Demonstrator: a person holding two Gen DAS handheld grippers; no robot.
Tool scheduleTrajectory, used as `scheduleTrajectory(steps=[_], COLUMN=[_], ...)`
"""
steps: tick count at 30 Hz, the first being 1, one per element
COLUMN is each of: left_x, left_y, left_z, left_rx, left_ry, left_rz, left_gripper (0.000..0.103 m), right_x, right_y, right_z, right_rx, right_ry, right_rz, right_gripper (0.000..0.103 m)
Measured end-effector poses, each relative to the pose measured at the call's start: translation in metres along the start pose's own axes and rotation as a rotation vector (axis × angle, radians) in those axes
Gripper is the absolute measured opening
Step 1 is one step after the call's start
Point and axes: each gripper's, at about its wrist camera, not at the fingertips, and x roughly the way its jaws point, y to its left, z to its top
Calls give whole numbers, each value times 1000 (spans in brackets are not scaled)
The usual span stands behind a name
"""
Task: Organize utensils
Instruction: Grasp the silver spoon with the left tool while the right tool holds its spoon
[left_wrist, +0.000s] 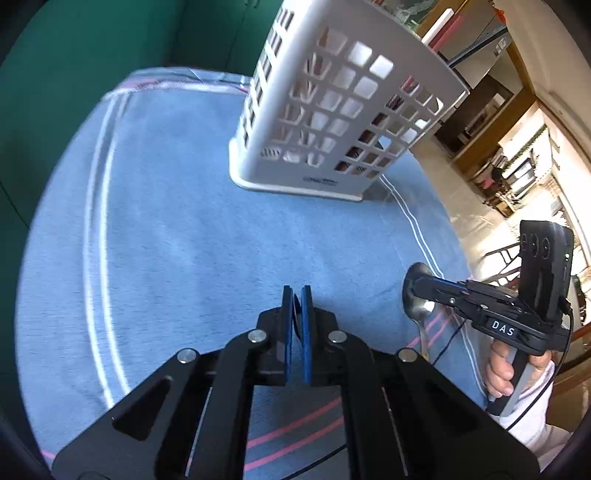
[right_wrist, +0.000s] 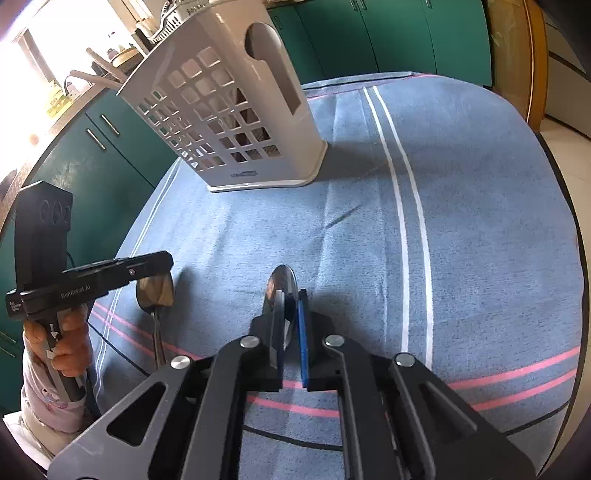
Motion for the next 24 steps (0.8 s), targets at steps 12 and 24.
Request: scheduleTrajectory(steps=[12, 24], left_x=[4, -13], left_y=[1, 9], left_z=[-6, -17], left_rx=[-5, -36], left_ry=[23, -1], left_rz=[-7, -10], left_gripper=[5, 37], right_x=[4, 3], right_y=[-7, -15], right_z=[2, 5], right_rx=[32, 56], right_ry=[1, 0], right_rz=[52, 93], right_gripper=[29, 29])
